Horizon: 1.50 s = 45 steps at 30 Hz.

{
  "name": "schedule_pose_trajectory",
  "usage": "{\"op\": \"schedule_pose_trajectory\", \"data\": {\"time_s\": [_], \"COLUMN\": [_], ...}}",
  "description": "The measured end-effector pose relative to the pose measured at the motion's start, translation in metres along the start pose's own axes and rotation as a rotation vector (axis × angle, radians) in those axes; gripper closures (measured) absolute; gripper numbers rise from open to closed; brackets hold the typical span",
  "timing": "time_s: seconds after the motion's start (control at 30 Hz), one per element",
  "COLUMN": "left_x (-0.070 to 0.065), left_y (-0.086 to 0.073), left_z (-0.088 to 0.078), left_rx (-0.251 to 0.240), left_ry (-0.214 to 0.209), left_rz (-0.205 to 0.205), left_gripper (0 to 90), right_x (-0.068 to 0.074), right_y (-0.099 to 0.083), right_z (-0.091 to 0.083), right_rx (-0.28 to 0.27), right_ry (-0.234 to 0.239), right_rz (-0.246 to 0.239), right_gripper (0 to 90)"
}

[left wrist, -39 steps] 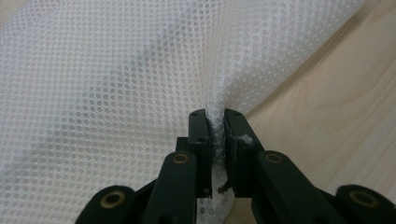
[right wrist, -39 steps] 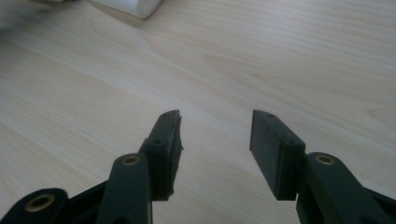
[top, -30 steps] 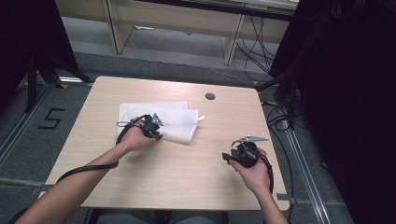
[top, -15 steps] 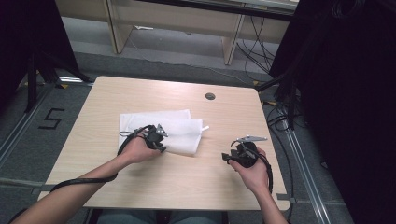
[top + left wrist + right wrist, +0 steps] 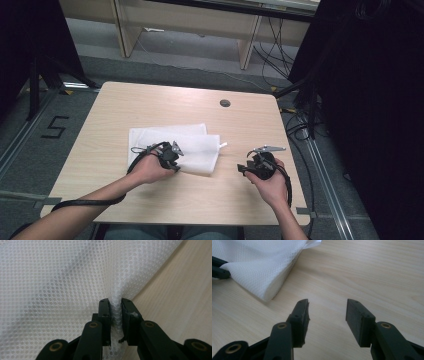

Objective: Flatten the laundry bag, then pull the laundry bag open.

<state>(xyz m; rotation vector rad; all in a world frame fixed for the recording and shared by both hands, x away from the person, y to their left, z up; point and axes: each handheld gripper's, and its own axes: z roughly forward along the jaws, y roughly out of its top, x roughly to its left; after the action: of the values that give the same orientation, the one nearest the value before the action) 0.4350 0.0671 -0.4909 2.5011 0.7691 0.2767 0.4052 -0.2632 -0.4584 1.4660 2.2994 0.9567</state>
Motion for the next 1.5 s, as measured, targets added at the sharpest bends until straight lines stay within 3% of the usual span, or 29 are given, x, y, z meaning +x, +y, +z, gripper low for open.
{"op": "schedule_pose_trajectory", "data": {"time_s": [0.17, 0.23, 0.27, 0.33, 0.37, 0.43, 0.47, 0.5, 0.53, 0.6, 0.63, 0.77, 0.8, 0.83, 0.93, 0.97, 1.0, 1.03, 1.1, 1.13, 1.17, 1.2, 1.23, 1.27, 1.33, 1.37, 1.4, 1.47, 1.5], "left_x": [-0.008, -0.009, -0.008, -0.006, -0.003, -0.003, -0.001, -0.001, 0.005, 0.011, 0.018, 0.031, 0.035, 0.041, 0.056, 0.06, 0.065, 0.068, 0.075, 0.079, 0.082, 0.083, 0.087, 0.087, 0.091, 0.093, 0.094, 0.098, 0.1], "left_y": [-0.002, -0.002, -0.002, -0.003, -0.003, -0.003, -0.002, -0.001, 0.0, 0.001, -0.001, -0.009, -0.012, -0.018, -0.031, -0.035, -0.038, -0.04, -0.045, -0.047, -0.049, -0.05, -0.053, -0.053, -0.055, -0.056, -0.056, -0.056, -0.056], "left_z": [-0.002, -0.002, -0.003, -0.005, -0.009, -0.011, -0.015, -0.019, -0.026, -0.035, -0.044, -0.057, -0.06, -0.064, -0.072, -0.073, -0.075, -0.077, -0.079, -0.079, -0.079, -0.079, -0.079, -0.079, -0.079, -0.079, -0.078, -0.077, -0.075], "left_rx": [0.001, -0.012, -0.017, -0.029, -0.042, -0.06, -0.06, -0.102, -0.086, -0.114, -0.164, -0.206, -0.213, -0.214, -0.243, -0.262, -0.265, -0.267, -0.281, -0.279, -0.273, -0.272, -0.26, -0.26, -0.261, -0.256, -0.263, -0.262, -0.258], "left_ry": [-0.03, -0.064, -0.087, -0.121, -0.126, -0.123, -0.123, -0.121, -0.114, -0.103, -0.087, -0.046, -0.032, -0.014, 0.01, 0.027, 0.034, 0.031, 0.053, 0.061, 0.068, 0.075, 0.078, 0.078, 0.087, 0.088, 0.09, 0.094, 0.092], "left_rz": [0.015, -0.004, -0.015, -0.02, -0.021, -0.026, -0.011, -0.046, -0.009, -0.024, -0.062, -0.108, -0.126, -0.142, -0.204, -0.231, -0.258, -0.268, -0.3, -0.303, -0.301, -0.309, -0.319, -0.319, -0.332, -0.333, -0.344, -0.363, -0.369], "left_gripper": [75.1, 70.2, 67.0, 62.2, 59.0, 58.0, 56.7, 53.3, 53.3, 49.3, 45.9, 42.1, 41.1, 39.2, 38.7, 38.5, 38.4, 38.3, 38.2, 38.3, 38.4, 38.5, 38.4, 38.4, 38.4, 38.4, 38.4, 38.4, 38.4], "right_x": [0.0, 0.0, 0.002, 0.001, -0.002, -0.002, 0.0, 0.001, 0.001, -0.001, -0.002, -0.002, -0.004, -0.007, -0.008, -0.006, -0.006, -0.007, -0.003, -0.004, -0.007, -0.007, -0.003, -0.003, -0.005, -0.002, -0.002, -0.001, -0.004], "right_y": [0.0, 0.0, -0.001, -0.001, -0.001, -0.001, 0.0, -0.001, -0.001, -0.001, -0.001, -0.002, -0.002, -0.003, -0.002, -0.002, -0.002, -0.002, -0.002, -0.002, -0.003, -0.003, -0.003, -0.003, -0.001, -0.001, 0.0, -0.001, -0.001], "right_z": [0.001, 0.001, 0.002, 0.004, 0.003, 0.003, 0.0, 0.0, 0.0, -0.001, 0.0, -0.001, 0.0, 0.002, 0.002, 0.001, 0.001, 0.001, -0.002, -0.002, -0.001, -0.002, -0.001, -0.001, -0.001, -0.003, -0.005, -0.002, -0.002], "right_rx": [-0.003, 0.002, -0.009, -0.033, -0.021, -0.025, 0.006, -0.004, -0.004, 0.011, -0.001, 0.005, -0.012, -0.029, -0.03, -0.017, -0.02, -0.029, 0.012, -0.002, -0.008, -0.011, -0.032, -0.032, -0.048, -0.036, -0.016, -0.042, -0.045], "right_ry": [-0.008, -0.019, -0.023, -0.009, 0.033, 0.028, -0.009, -0.014, -0.014, -0.004, -0.011, -0.001, 0.008, 0.041, 0.054, 0.021, 0.016, 0.061, 0.061, 0.005, 0.042, 0.044, 0.004, 0.004, -0.016, 0.004, 0.037, -0.011, -0.003], "right_rz": [0.007, 0.002, 0.026, 0.004, -0.004, -0.008, 0.01, 0.033, 0.033, 0.017, -0.001, 0.04, 0.019, 0.028, 0.019, 0.013, 0.016, 0.016, 0.075, 0.048, 0.037, 0.04, 0.066, 0.066, 0.019, 0.056, 0.052, 0.044, 0.003], "right_gripper": [53.9, 53.9, 53.9, 53.9, 53.9, 53.9, 53.9, 53.9, 53.9, 53.9, 53.9, 53.9, 53.9, 53.9, 53.9, 53.9, 53.9, 53.8, 53.8, 53.7, 53.7, 53.7, 53.7, 53.7, 53.7, 53.7, 53.7, 53.6, 53.6]}}
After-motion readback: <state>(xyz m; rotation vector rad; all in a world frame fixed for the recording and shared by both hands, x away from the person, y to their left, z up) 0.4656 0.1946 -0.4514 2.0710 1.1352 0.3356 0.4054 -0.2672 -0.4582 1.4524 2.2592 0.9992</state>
